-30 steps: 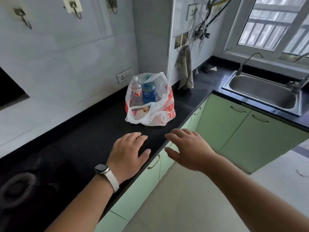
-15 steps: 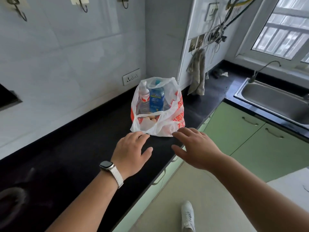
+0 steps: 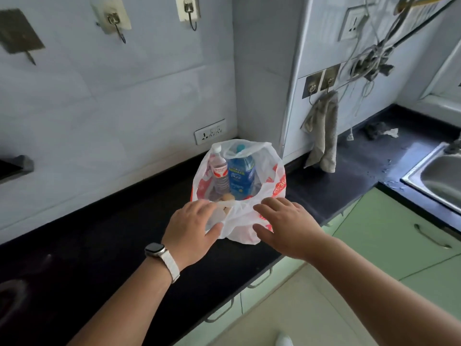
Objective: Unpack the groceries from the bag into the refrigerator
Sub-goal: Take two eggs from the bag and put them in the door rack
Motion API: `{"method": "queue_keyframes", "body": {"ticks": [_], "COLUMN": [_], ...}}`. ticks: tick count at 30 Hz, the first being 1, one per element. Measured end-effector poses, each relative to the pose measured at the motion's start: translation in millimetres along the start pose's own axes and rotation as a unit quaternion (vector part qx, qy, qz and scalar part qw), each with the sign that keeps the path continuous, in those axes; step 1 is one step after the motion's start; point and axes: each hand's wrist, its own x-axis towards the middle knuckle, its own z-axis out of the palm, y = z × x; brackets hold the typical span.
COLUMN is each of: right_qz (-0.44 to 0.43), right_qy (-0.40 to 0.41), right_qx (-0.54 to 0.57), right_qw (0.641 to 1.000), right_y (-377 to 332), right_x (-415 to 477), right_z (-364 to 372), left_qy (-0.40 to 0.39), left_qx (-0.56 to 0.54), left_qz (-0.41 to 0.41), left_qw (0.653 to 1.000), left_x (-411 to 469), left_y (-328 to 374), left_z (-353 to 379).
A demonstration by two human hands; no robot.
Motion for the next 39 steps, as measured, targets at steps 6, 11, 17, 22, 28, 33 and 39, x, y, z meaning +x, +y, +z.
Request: {"method": "queue_keyframes", "body": {"ticks": [6,11,17,22,28,33,39], "right_qz": [-0.037,-0.07,-0.084,-0.086,-0.086,-0.075,-0.07], "right_qy": [-0.022,-0.026,-0.032,-0.058,-0.087,-0.124,-0.173], "right_qx": [0.005,0.034,0.052,0.055,0.036,0.032,0.034], "right_qw": [0.999,0.997,0.995,0.993,0.992,0.989,0.982], "right_y": [64.0,81.3,95.0,95.4,89.6,78.7,67.1], "right_x": [22.5,46.9,84.4,115.7,161.5,195.3,219.6], "right_z": [-1.7,-1.2,6.5,16.0,31.2,58.0,88.3], "left_qy": [0.003,-0.032,-0.043,-0.074,-0.153,-0.185,-0.193], "left_qx": [0.01,0.042,0.039,-0.024,-0.076,-0.093,-0.132], "left_qz": [-0.052,-0.052,-0.067,-0.105,-0.135,-0.136,-0.146], "left_qw": [0.999,0.997,0.996,0.991,0.976,0.969,0.961], "left_x": [40.0,56.8,95.1,126.0,148.5,159.2,164.4], "left_y": [31.9,37.8,17.3,0.0,-35.7,-62.0,-78.1], "left_z": [6.9,11.6,27.6,58.9,96.7,120.2,143.8]}}
